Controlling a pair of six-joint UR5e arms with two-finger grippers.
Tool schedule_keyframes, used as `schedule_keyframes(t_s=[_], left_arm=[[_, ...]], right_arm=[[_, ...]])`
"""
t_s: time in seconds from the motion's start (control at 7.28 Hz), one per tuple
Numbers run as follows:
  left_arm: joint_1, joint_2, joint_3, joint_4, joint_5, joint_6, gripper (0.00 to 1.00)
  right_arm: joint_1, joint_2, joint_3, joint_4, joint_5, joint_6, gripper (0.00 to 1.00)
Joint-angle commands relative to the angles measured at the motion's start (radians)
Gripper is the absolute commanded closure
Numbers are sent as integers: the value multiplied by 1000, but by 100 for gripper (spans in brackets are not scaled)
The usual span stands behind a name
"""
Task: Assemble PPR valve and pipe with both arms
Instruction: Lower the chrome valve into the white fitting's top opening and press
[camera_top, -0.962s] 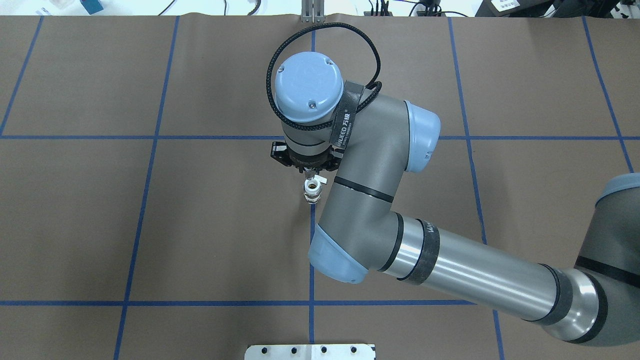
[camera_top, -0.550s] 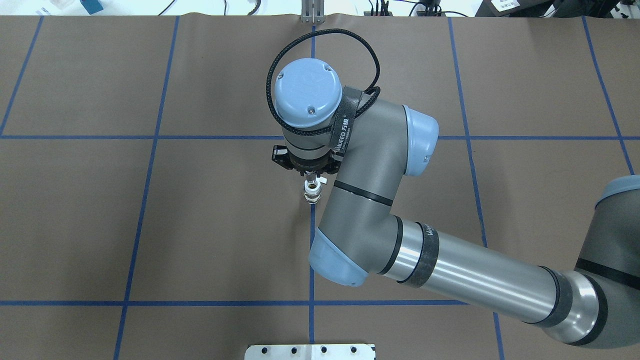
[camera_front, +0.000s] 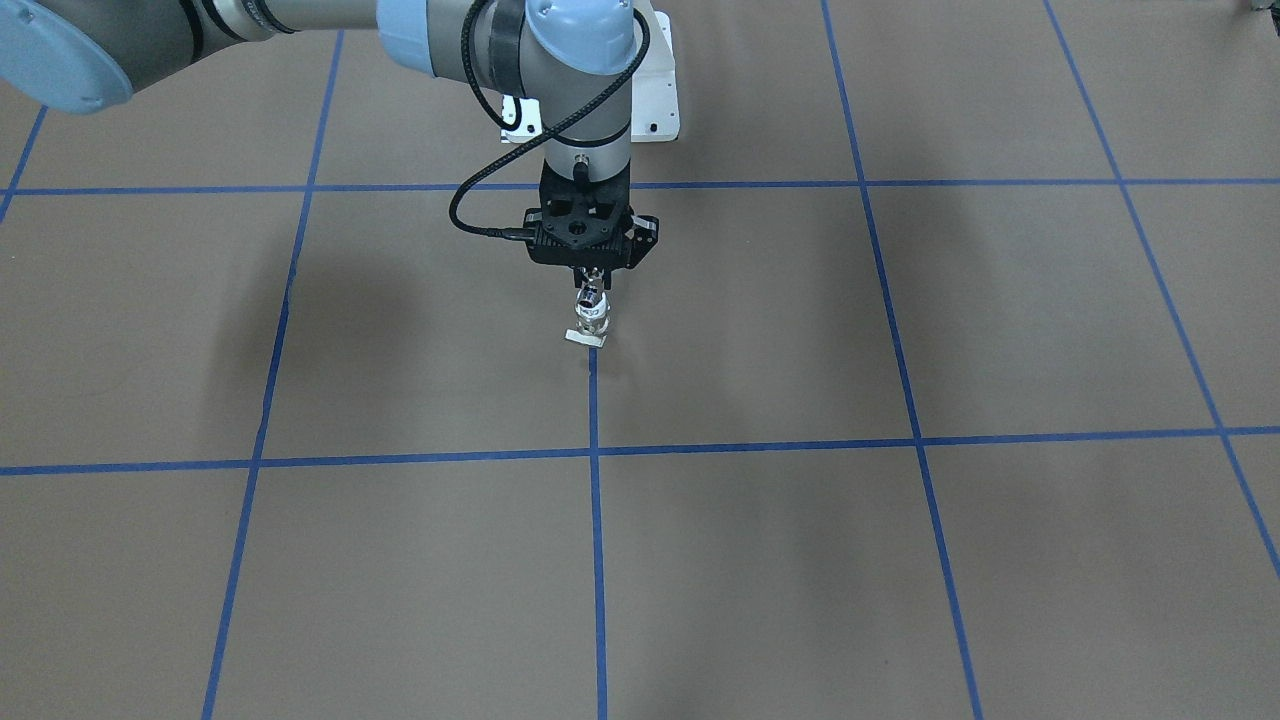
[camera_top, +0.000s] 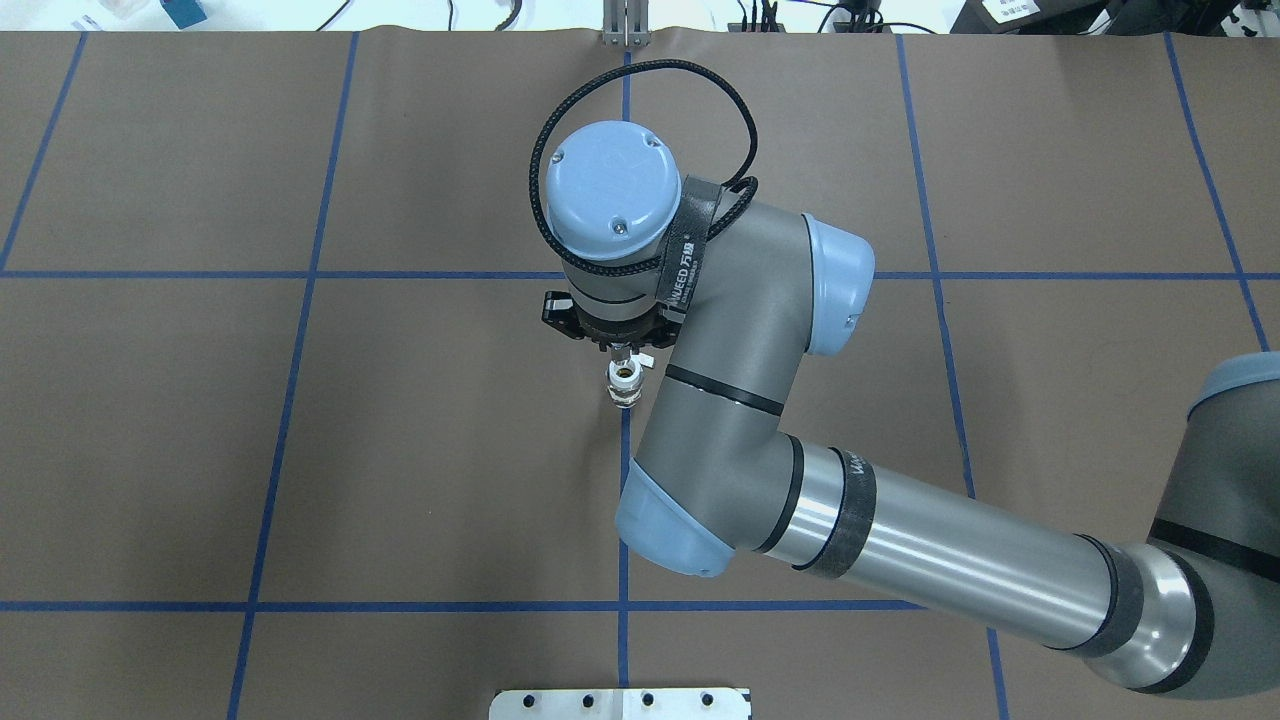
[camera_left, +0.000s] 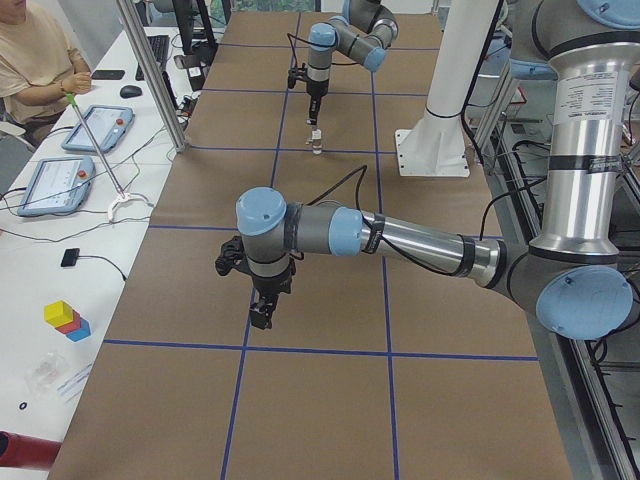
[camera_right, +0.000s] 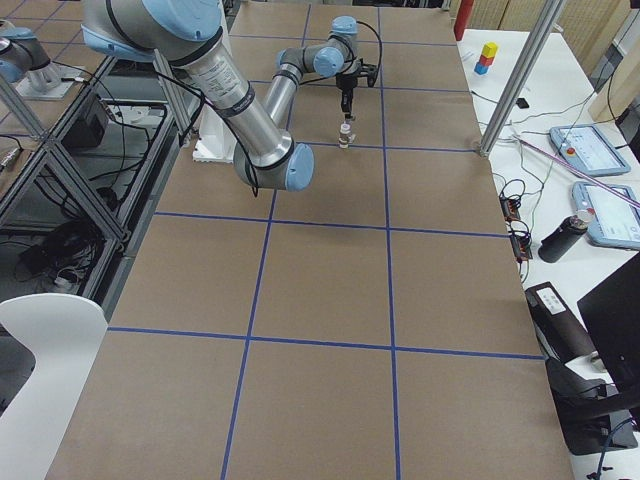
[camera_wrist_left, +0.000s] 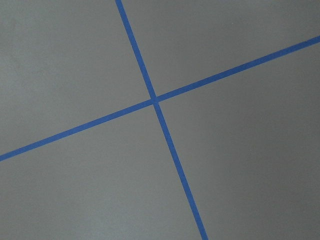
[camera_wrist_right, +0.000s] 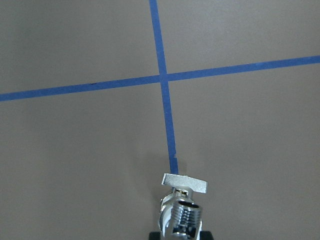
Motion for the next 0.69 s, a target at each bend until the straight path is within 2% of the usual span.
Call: schedule_keyframes(t_s=[0.0, 0.55], left_arm=[[0, 0, 0, 0, 0, 0, 0], [2, -2, 0, -5, 0, 0, 0]], right_arm=[[-7, -5, 0, 2, -11, 0, 100], [-9, -15, 2, 3, -14, 0, 100]])
